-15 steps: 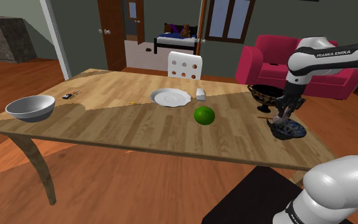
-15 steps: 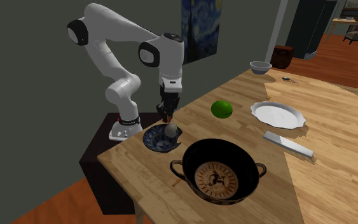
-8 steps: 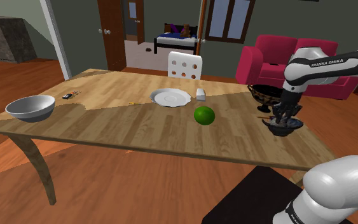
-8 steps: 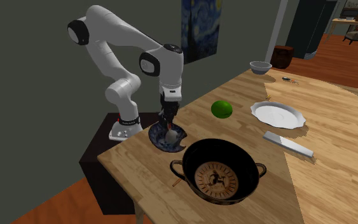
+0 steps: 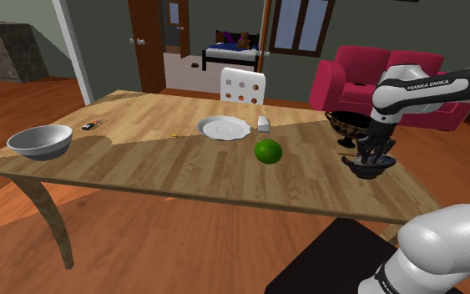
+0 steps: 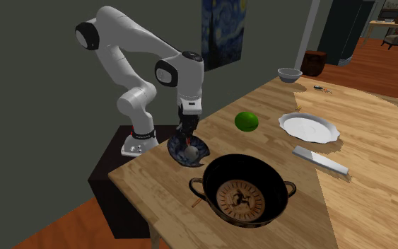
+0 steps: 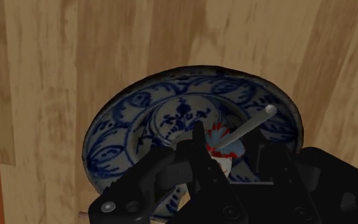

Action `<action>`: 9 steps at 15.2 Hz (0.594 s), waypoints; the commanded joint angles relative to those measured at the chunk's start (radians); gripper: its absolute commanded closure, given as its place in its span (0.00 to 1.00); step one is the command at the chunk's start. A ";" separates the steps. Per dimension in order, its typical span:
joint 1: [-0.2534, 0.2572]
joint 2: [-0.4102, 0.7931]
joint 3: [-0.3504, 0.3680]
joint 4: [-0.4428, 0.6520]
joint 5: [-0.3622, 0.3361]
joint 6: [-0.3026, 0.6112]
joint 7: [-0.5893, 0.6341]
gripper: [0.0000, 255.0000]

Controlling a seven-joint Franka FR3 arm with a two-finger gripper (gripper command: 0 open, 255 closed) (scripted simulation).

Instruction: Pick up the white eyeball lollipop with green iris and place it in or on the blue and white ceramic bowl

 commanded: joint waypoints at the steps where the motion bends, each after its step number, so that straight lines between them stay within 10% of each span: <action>1: 0.000 0.000 0.000 0.000 0.000 0.000 0.000 0.00; 9: 0.007 -0.022 0.021 0.085 0.016 -0.107 -0.002 0.00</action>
